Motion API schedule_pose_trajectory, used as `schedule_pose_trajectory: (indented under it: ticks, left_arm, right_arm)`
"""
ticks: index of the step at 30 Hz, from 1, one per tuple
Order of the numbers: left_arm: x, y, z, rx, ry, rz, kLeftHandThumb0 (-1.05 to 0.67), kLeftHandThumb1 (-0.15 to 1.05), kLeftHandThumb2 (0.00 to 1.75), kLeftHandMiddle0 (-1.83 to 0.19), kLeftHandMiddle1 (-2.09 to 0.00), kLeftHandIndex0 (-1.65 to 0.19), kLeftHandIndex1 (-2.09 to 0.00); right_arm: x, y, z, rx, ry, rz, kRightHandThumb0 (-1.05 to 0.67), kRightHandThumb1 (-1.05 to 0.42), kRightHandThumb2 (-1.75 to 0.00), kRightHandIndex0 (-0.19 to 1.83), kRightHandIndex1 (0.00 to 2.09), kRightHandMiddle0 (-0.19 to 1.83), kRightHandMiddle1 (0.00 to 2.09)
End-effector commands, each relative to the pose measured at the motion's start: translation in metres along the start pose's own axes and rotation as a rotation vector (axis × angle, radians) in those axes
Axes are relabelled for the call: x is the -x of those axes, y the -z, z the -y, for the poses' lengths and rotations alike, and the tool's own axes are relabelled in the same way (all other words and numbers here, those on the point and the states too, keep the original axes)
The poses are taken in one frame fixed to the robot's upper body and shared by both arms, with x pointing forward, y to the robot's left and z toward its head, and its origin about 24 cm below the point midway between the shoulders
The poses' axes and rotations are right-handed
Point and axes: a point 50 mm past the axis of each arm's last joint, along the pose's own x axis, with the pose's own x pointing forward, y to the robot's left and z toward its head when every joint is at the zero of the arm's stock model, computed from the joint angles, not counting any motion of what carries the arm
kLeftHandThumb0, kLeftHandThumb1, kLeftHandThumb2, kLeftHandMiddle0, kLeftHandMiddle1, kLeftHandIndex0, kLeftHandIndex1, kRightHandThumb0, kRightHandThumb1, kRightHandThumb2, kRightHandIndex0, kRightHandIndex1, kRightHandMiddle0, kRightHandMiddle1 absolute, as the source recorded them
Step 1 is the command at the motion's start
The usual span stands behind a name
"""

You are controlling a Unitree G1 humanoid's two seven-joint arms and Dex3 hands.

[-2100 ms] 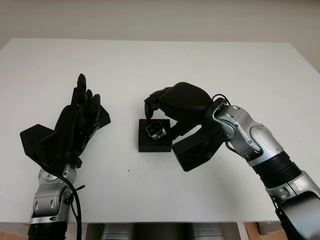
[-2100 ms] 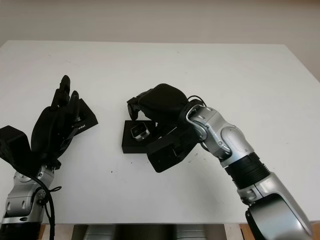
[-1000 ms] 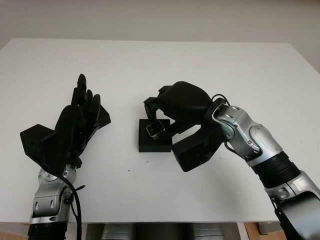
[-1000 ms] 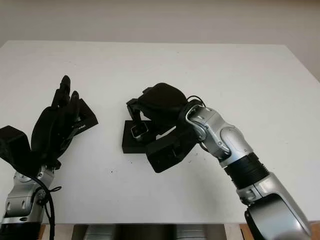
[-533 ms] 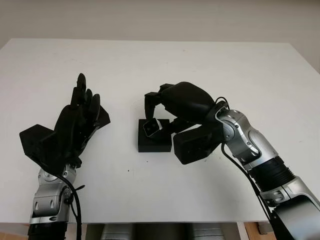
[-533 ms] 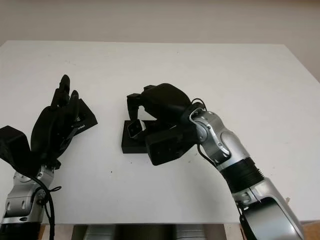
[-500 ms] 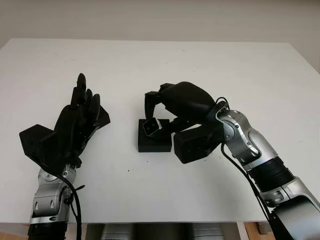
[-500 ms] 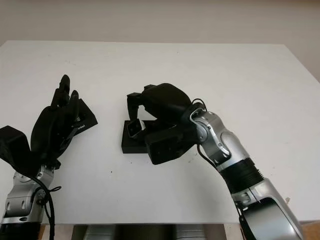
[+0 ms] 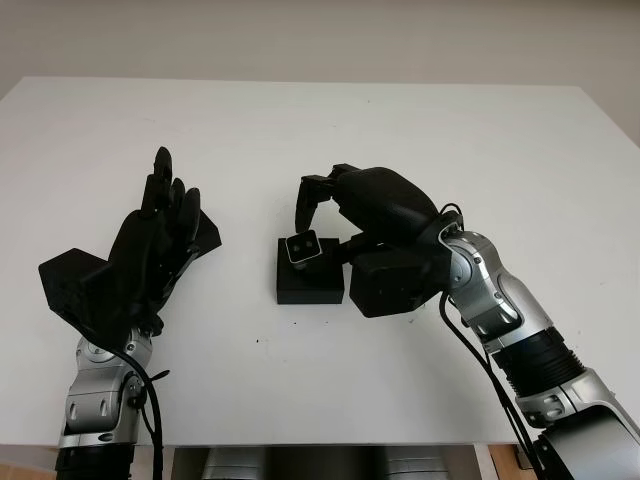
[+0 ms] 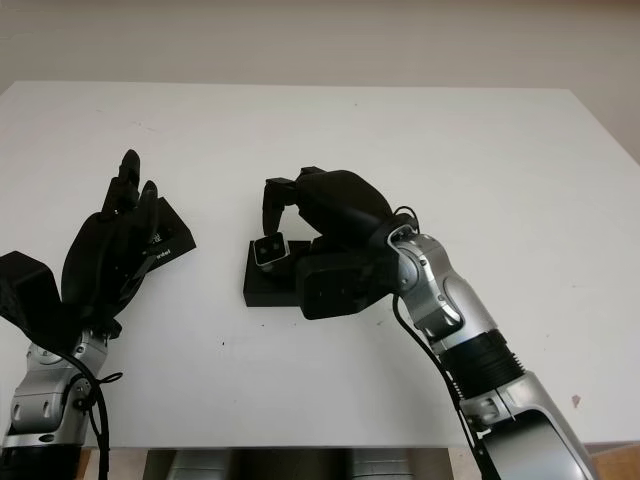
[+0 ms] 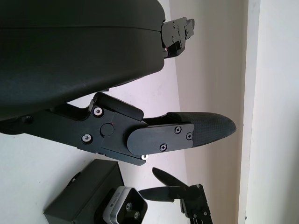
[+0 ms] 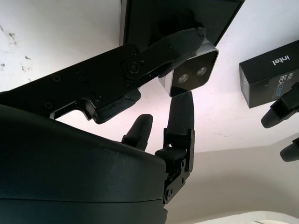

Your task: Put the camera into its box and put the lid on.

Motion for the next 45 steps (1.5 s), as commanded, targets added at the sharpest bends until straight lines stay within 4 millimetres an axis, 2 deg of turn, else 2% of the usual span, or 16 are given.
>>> schedule_pose_trajectory:
  ticks: [1, 14, 24, 33, 45]
  left_arm:
    - [-0.001, -0.004, -0.002, -0.01, 0.001, 0.013, -0.78, 1.05, 0.5, 0.19, 0.0, 0.19, 0.0]
    - [0.0, -0.004, -0.002, -0.007, 0.003, 0.01, -0.78, 1.05, 0.5, 0.19, 0.0, 0.19, 0.0]
    - [0.0, -0.004, -0.003, -0.004, 0.001, 0.01, -0.76, 1.05, 0.51, 0.19, 0.0, 0.19, 0.0]
    - [0.001, -0.004, -0.003, -0.014, 0.007, 0.008, -0.76, 1.05, 0.52, 0.19, 0.0, 0.19, 0.0]
    - [0.001, -0.005, -0.004, -0.019, 0.0, 0.006, -0.77, 1.05, 0.51, 0.19, 0.0, 0.19, 0.0]
  right_arm:
    - [0.002, -0.002, 0.002, -0.018, 0.025, 0.0, -0.41, -0.94, -0.05, 0.2, 0.97, 0.39, 1.75]
    - [0.009, 0.003, -0.005, -0.055, 0.02, -0.066, -0.42, -0.95, -0.05, 0.24, 0.76, 0.42, 1.7]
    - [0.01, 0.005, -0.013, -0.173, 0.03, -0.106, -0.4, -0.95, -0.06, 0.25, 0.69, 0.4, 1.69]
    - [0.009, 0.007, -0.017, -0.27, 0.059, -0.117, -0.4, -0.94, -0.05, 0.28, 0.65, 0.4, 1.66]
    - [0.01, 0.011, -0.022, -0.264, 0.053, -0.126, -0.42, -0.94, -0.05, 0.28, 0.67, 0.41, 1.66]
